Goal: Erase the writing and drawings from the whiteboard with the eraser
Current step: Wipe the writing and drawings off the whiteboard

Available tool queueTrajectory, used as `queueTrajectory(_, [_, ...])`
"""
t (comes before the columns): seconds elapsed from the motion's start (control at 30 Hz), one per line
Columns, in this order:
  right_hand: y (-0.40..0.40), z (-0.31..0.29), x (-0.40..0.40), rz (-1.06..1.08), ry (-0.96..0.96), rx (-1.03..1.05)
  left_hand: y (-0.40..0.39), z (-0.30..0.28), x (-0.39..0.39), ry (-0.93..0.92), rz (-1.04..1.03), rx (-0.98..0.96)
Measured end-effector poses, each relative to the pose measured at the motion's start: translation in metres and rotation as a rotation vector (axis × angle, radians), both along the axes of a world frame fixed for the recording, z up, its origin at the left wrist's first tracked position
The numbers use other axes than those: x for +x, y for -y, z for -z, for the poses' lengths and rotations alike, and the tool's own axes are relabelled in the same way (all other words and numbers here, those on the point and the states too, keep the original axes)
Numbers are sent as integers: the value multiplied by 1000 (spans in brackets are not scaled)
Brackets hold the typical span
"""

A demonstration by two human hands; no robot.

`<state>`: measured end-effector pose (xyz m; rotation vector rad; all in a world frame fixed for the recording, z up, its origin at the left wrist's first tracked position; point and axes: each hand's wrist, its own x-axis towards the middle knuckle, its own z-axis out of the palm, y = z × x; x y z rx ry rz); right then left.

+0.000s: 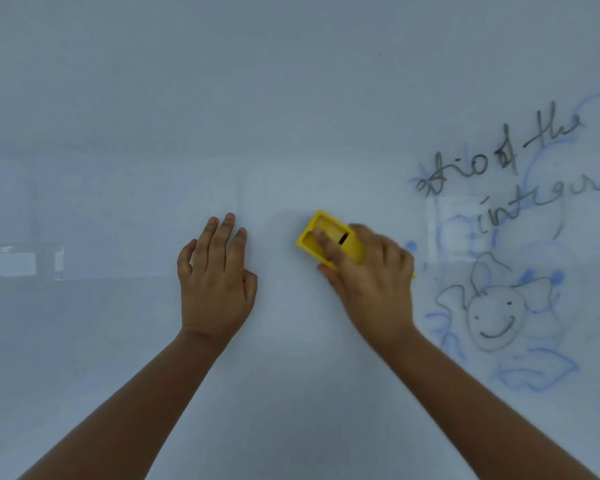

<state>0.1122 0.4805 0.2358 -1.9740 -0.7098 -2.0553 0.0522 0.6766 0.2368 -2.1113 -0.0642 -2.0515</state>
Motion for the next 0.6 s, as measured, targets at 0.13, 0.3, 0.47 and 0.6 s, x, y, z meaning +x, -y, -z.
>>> queueTrajectory(0.13, [58, -50, 20, 71, -57, 121, 1, 2, 3, 28, -10, 8])
queueTrajectory(0.3, [98, -90, 35, 66, -109, 278, 0, 3, 5, 47, -14, 15])
queueTrajectory(0.47, [82, -73, 26, 4, -143, 329, 0, 4, 6, 59, -16, 18])
queueTrajectory(0.6, [65, -19, 17, -22, -86, 163, 3, 9, 10, 83, 2, -52])
